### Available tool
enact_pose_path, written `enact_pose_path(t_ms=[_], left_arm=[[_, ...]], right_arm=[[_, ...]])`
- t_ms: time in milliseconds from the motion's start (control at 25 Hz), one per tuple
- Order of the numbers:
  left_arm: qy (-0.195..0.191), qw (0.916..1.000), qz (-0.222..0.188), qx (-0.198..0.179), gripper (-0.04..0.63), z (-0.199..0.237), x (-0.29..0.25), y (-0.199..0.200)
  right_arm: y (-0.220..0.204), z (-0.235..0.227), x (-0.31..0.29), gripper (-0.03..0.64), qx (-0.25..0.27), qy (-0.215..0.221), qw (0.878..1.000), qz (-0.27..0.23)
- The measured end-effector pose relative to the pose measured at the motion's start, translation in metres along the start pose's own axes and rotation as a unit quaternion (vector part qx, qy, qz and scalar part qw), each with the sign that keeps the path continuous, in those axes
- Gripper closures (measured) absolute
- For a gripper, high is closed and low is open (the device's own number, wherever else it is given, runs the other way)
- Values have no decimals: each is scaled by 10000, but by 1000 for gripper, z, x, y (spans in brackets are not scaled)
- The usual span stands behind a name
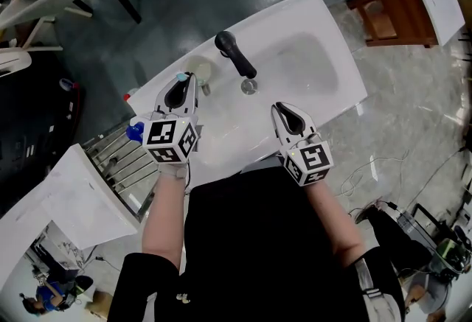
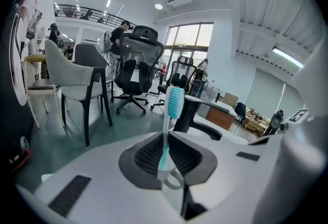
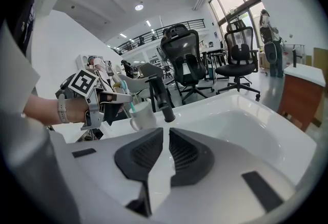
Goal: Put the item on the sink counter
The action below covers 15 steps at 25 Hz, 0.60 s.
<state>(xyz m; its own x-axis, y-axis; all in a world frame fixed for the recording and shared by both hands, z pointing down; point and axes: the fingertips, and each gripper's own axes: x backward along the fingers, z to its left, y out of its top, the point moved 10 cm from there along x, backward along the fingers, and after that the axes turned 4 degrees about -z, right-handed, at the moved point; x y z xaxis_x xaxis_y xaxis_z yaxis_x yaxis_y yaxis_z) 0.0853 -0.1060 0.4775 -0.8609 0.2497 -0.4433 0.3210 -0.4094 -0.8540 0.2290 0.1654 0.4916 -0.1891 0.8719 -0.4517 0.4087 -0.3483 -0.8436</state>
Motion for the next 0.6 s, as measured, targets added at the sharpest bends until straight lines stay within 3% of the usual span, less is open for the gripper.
enact_pose_path(t_ms=[600], left_arm=[[27,9989,169,-429,548,6,-21,-4]], right_arm=[[4,-3,-9,561,-41,-32,10000,38]])
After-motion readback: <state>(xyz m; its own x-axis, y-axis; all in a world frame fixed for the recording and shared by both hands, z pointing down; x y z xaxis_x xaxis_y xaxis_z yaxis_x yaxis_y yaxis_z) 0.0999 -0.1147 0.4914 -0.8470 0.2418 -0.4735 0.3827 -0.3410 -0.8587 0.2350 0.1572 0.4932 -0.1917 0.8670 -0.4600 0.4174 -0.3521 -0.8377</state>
